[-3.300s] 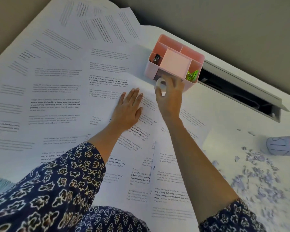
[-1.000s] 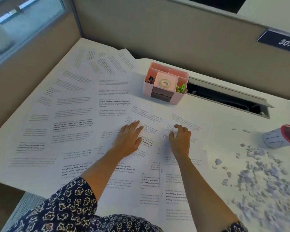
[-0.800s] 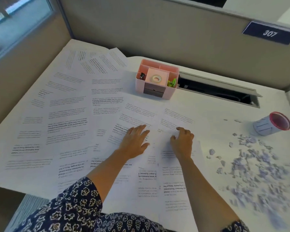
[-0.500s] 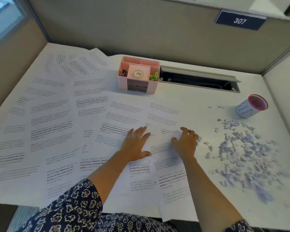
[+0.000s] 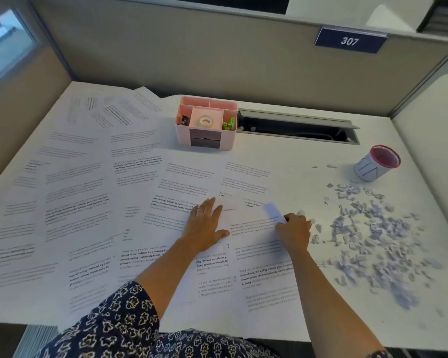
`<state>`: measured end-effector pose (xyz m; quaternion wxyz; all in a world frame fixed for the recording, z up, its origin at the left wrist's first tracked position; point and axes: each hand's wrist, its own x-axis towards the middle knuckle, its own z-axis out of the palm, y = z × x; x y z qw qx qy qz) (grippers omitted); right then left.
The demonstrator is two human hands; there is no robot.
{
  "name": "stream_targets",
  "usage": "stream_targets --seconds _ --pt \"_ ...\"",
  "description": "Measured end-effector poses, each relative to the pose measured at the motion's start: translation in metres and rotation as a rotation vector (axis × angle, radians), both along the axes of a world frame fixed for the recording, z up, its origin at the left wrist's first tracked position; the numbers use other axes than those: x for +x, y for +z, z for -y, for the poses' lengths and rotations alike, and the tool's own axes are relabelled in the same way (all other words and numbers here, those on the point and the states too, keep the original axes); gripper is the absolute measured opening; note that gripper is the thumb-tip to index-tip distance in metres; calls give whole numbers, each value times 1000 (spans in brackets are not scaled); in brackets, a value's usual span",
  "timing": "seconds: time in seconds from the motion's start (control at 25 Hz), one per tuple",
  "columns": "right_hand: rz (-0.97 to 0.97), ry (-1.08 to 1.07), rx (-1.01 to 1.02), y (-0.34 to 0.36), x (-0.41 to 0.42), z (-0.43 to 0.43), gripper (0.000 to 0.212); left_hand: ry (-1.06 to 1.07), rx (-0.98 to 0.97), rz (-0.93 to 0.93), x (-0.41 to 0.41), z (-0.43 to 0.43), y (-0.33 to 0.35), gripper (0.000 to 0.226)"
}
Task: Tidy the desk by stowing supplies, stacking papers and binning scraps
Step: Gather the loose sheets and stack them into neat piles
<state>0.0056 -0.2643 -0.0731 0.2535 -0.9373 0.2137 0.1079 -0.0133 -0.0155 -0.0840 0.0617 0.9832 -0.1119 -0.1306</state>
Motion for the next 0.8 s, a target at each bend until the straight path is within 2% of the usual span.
stream_targets --seconds 0.04,0.12,0.28,0.44,0.64,0.8 --pt "16 -29 66 2 1 -1 5 19 -19 14 -2 -3 0 75" --pt "45 -98 193 4 4 -1 19 66 -60 53 -5 -10 -2 63" --pt "112 -194 344 12 11 -1 11 189 -111 126 -10 -32 -2 49" --pt "157 -216 471 16 28 -9 11 284 -117 161 -13 -55 -2 45" --pt "222 -86 527 20 45 -28 20 381 -118 147 -18 -74 -2 43" --pt "265 -163 637 26 54 -35 18 387 -136 107 -18 -80 1 44"
